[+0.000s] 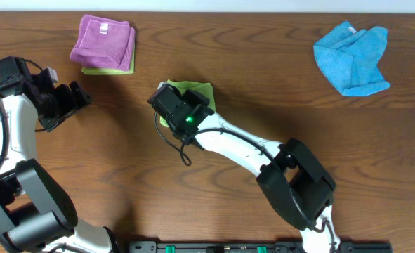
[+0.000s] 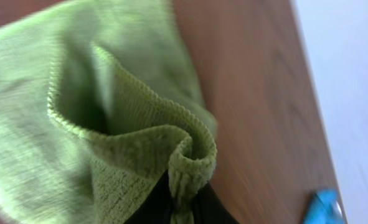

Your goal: Fold the cloth

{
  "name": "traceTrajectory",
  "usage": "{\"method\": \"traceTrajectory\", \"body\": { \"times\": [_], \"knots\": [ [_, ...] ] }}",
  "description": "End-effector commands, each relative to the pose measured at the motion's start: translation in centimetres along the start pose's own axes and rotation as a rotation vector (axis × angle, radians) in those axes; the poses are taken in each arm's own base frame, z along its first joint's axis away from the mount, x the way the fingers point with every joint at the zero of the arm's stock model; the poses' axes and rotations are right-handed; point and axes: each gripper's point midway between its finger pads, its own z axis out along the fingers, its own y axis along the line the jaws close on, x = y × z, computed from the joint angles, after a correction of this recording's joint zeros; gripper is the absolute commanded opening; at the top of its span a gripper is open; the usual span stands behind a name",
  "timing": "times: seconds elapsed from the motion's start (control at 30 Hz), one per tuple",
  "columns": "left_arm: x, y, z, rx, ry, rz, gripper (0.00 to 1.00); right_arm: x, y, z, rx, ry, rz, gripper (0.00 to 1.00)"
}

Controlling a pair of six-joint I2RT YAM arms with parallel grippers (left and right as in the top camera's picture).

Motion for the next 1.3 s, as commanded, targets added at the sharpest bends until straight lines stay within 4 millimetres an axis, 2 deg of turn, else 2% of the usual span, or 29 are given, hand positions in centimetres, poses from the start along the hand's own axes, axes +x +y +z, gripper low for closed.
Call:
{"method": "traceTrajectory", "body": {
  "times": [0.0, 0.07, 0.3, 0.5, 0.93, 1.1, 1.27],
  "knots": [
    [-0.7, -0.2, -0.6, -0.003, -0.022, 0.028, 0.92, -0.4, -4.7, -1.8, 0.193, -0.011, 0.200, 0.09],
    [-0.7, -0.2, -0.6, -0.004, -0.022, 0.028, 0.92, -0.4, -5.5, -2.2, 0.228, -0.017, 0.266, 0.10],
    [-0.7, -0.2, -0.6, -0.004, -0.021, 0.028, 0.92, -0.1, -5.7, -2.5, 0.245, -0.025, 0.397, 0.08],
    [-0.6, -0.1, -0.6, -0.004, -0.019, 0.028, 0.92, 1.2, -6.4, -2.8, 0.312, -0.009, 0.564, 0.07],
    [-0.6, -0.1, -0.6, -0.004, -0.019, 0.028, 0.92, 1.9, -7.6, -3.3, 0.396, -0.016, 0.665, 0.02],
    [-0.6, -0.1, -0.6, -0.004, -0.020, 0.028, 0.92, 1.3, -6.1, -3.2, 0.322, -0.022, 0.661, 0.04],
    [-0.7, -0.1, -0.6, -0.004, -0.023, 0.029, 0.92, 0.3, -3.3, -3.0, 0.170, -0.024, 0.659, 0.05]
  ]
}}
